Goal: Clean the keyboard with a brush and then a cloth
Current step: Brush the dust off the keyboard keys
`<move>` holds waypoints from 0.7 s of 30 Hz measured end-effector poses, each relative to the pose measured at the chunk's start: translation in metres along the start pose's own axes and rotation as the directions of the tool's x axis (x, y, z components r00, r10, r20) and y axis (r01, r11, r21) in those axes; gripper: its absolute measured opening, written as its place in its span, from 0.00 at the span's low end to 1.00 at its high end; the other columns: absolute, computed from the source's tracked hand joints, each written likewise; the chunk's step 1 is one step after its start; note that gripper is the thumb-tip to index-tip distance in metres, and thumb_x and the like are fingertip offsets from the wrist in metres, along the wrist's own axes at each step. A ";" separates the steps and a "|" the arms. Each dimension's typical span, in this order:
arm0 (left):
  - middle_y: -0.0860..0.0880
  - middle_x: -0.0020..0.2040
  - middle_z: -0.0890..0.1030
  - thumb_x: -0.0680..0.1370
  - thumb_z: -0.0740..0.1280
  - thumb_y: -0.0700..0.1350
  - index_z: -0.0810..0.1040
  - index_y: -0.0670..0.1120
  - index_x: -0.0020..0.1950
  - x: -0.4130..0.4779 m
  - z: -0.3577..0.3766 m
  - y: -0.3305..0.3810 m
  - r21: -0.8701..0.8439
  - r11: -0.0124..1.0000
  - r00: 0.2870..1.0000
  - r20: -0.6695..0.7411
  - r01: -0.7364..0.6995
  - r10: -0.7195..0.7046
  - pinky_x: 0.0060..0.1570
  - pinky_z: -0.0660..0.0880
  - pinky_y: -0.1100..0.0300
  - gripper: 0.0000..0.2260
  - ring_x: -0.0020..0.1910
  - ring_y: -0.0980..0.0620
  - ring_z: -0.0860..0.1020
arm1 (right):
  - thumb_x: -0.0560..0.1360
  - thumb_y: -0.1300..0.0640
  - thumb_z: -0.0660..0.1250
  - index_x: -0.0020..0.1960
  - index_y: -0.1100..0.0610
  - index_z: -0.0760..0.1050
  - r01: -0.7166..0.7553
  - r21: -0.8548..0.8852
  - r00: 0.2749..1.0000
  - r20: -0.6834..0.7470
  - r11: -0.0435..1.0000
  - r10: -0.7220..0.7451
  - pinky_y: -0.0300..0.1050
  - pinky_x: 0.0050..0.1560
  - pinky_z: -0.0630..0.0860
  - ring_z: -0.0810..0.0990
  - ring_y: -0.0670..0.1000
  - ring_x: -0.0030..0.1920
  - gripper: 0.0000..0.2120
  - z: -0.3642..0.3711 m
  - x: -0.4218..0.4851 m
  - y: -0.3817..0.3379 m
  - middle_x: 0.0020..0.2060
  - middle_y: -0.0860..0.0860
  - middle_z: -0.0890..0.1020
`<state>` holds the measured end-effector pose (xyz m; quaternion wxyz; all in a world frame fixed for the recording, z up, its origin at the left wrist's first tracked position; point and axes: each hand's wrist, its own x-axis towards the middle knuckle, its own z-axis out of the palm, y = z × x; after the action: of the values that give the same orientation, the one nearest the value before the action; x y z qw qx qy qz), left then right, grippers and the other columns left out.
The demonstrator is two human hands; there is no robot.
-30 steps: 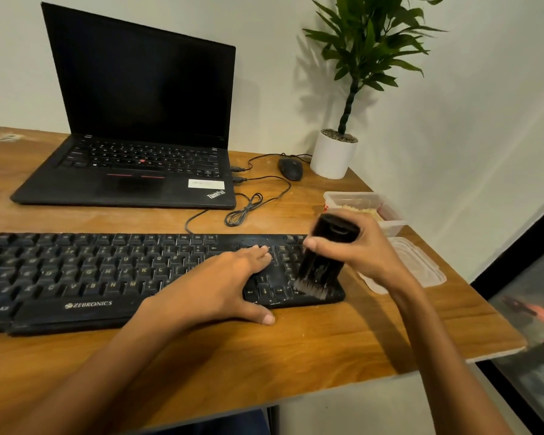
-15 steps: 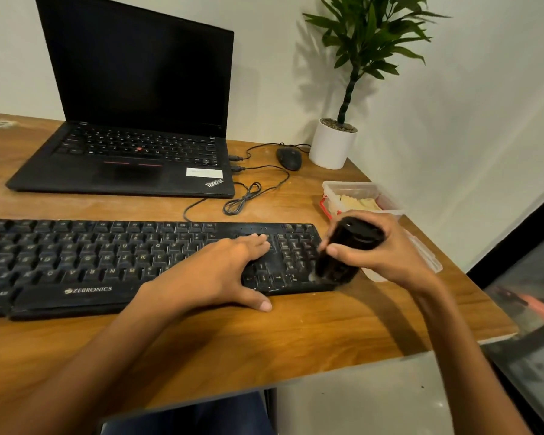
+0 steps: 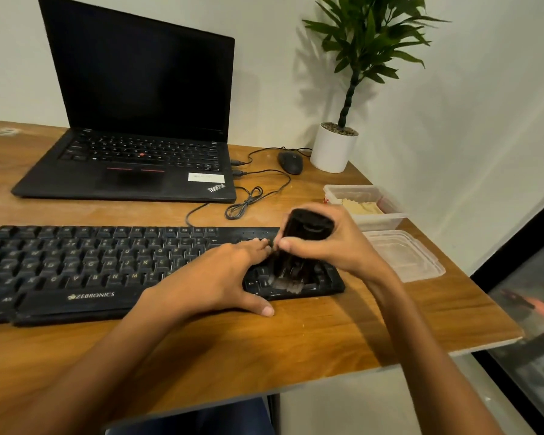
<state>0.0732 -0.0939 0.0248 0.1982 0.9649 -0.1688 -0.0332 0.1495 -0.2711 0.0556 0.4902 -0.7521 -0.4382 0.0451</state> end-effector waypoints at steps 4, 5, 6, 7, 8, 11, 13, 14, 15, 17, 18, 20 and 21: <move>0.53 0.76 0.50 0.67 0.70 0.62 0.52 0.48 0.76 0.001 0.000 -0.001 0.037 0.999 1.000 0.026 0.011 -0.012 0.70 0.51 0.62 0.45 0.74 0.56 0.52 | 0.66 0.58 0.74 0.45 0.61 0.78 0.014 0.027 0.992 -0.127 1.000 -0.010 0.48 0.48 0.77 0.81 0.55 0.45 0.11 -0.015 0.005 0.000 0.40 0.57 0.82; 0.52 0.76 0.52 0.67 0.70 0.63 0.53 0.49 0.75 0.001 0.000 -0.001 0.028 1.000 1.000 0.027 0.013 -0.014 0.70 0.53 0.62 0.45 0.74 0.55 0.54 | 0.67 0.60 0.74 0.45 0.62 0.77 0.024 0.062 0.998 -0.061 0.998 -0.020 0.51 0.48 0.78 0.81 0.58 0.45 0.10 -0.013 0.007 -0.001 0.41 0.60 0.81; 0.52 0.76 0.54 0.66 0.70 0.63 0.54 0.49 0.75 0.000 -0.001 -0.001 0.018 1.000 1.000 0.024 0.016 -0.016 0.69 0.56 0.61 0.44 0.73 0.54 0.57 | 0.68 0.60 0.73 0.45 0.64 0.77 0.019 0.065 1.000 0.019 0.998 -0.021 0.53 0.47 0.78 0.81 0.60 0.45 0.10 -0.009 0.009 -0.001 0.41 0.62 0.81; 0.52 0.76 0.56 0.66 0.71 0.62 0.55 0.49 0.75 0.000 -0.001 0.000 0.012 1.000 1.000 0.017 0.017 -0.017 0.67 0.59 0.61 0.43 0.72 0.54 0.60 | 0.68 0.59 0.72 0.45 0.65 0.77 0.000 0.037 0.997 0.079 0.999 -0.003 0.52 0.46 0.77 0.80 0.59 0.44 0.11 -0.004 0.010 -0.001 0.40 0.62 0.81; 0.52 0.75 0.56 0.67 0.71 0.62 0.55 0.48 0.75 0.000 -0.001 0.001 0.014 1.000 1.000 0.014 0.016 -0.017 0.67 0.60 0.61 0.43 0.72 0.53 0.61 | 0.67 0.57 0.72 0.45 0.65 0.77 -0.025 -0.007 0.997 0.078 1.000 0.026 0.48 0.44 0.77 0.80 0.57 0.43 0.12 -0.001 0.013 0.001 0.39 0.60 0.81; 0.53 0.76 0.50 0.67 0.70 0.62 0.51 0.48 0.75 0.000 0.001 -0.001 0.027 1.000 1.000 0.017 0.013 -0.013 0.70 0.52 0.61 0.45 0.74 0.55 0.53 | 0.66 0.53 0.75 0.44 0.58 0.78 -0.080 -0.102 0.985 -0.160 0.992 0.063 0.35 0.40 0.74 0.79 0.46 0.40 0.11 -0.006 0.022 0.008 0.37 0.50 0.80; 0.53 0.76 0.48 0.68 0.69 0.63 0.50 0.49 0.76 0.000 0.004 -0.005 -0.004 1.000 1.000 0.012 0.009 -0.009 0.71 0.49 0.61 0.45 0.74 0.57 0.49 | 0.68 0.56 0.75 0.43 0.57 0.77 -0.081 -0.108 0.960 -0.275 0.991 0.048 0.33 0.40 0.73 0.79 0.44 0.40 0.09 -0.008 0.025 0.009 0.37 0.48 0.80; 0.54 0.76 0.48 0.68 0.69 0.62 0.50 0.49 0.76 0.000 0.005 -0.006 -0.038 0.999 1.000 0.006 0.006 -0.005 0.70 0.48 0.62 0.44 0.74 0.58 0.48 | 0.68 0.58 0.75 0.43 0.58 0.77 -0.069 -0.093 0.952 -0.303 0.993 0.038 0.34 0.40 0.73 0.79 0.44 0.39 0.08 -0.006 0.025 0.009 0.37 0.50 0.80; 0.54 0.76 0.49 0.68 0.68 0.62 0.50 0.50 0.76 -0.001 0.005 -0.007 -0.083 0.997 1.000 -0.011 -0.002 0.001 0.70 0.48 0.63 0.44 0.74 0.60 0.47 | 0.68 0.59 0.75 0.43 0.60 0.78 -0.052 -0.071 0.947 -0.320 0.996 0.027 0.35 0.40 0.74 0.79 0.45 0.39 0.08 -0.004 0.025 0.008 0.37 0.52 0.81; 0.56 0.75 0.52 0.69 0.67 0.62 0.54 0.52 0.75 -0.002 0.004 -0.008 -0.201 0.979 0.997 -0.078 -0.023 0.008 0.70 0.49 0.61 0.40 0.73 0.61 0.46 | 0.69 0.60 0.74 0.43 0.63 0.78 -0.021 -0.014 0.938 -0.347 1.000 0.015 0.40 0.40 0.75 0.79 0.47 0.39 0.08 0.006 0.025 0.002 0.37 0.58 0.81; 0.58 0.75 0.53 0.69 0.65 0.63 0.56 0.52 0.75 -0.003 0.003 -0.009 -0.259 0.966 0.993 -0.116 -0.022 -0.008 0.71 0.51 0.60 0.38 0.73 0.62 0.47 | 0.69 0.60 0.74 0.43 0.63 0.78 -0.016 0.017 0.928 -0.372 1.000 0.022 0.42 0.41 0.76 0.79 0.47 0.39 0.08 0.009 0.026 0.000 0.37 0.58 0.81; 0.61 0.72 0.58 0.68 0.62 0.65 0.60 0.55 0.72 -0.005 -0.001 -0.011 -0.342 0.940 0.979 -0.197 -0.014 -0.057 0.69 0.59 0.61 0.35 0.71 0.64 0.55 | 0.69 0.59 0.74 0.43 0.61 0.78 -0.026 0.099 0.892 -0.447 0.995 0.068 0.43 0.42 0.78 0.80 0.48 0.40 0.07 0.015 0.030 -0.002 0.37 0.55 0.81; 0.63 0.69 0.61 0.68 0.62 0.64 0.61 0.58 0.70 -0.006 -0.004 -0.012 -0.394 0.919 0.969 -0.235 -0.022 -0.077 0.65 0.62 0.63 0.32 0.69 0.65 0.59 | 0.69 0.59 0.73 0.44 0.60 0.78 -0.031 0.163 0.869 -0.483 0.986 0.107 0.45 0.44 0.79 0.82 0.51 0.42 0.07 0.017 0.033 -0.004 0.38 0.55 0.81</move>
<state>0.0714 -0.0801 0.0234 0.4069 0.9043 -0.1190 0.0507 0.1588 -0.2352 0.0619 0.6384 -0.7152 -0.2676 -0.0968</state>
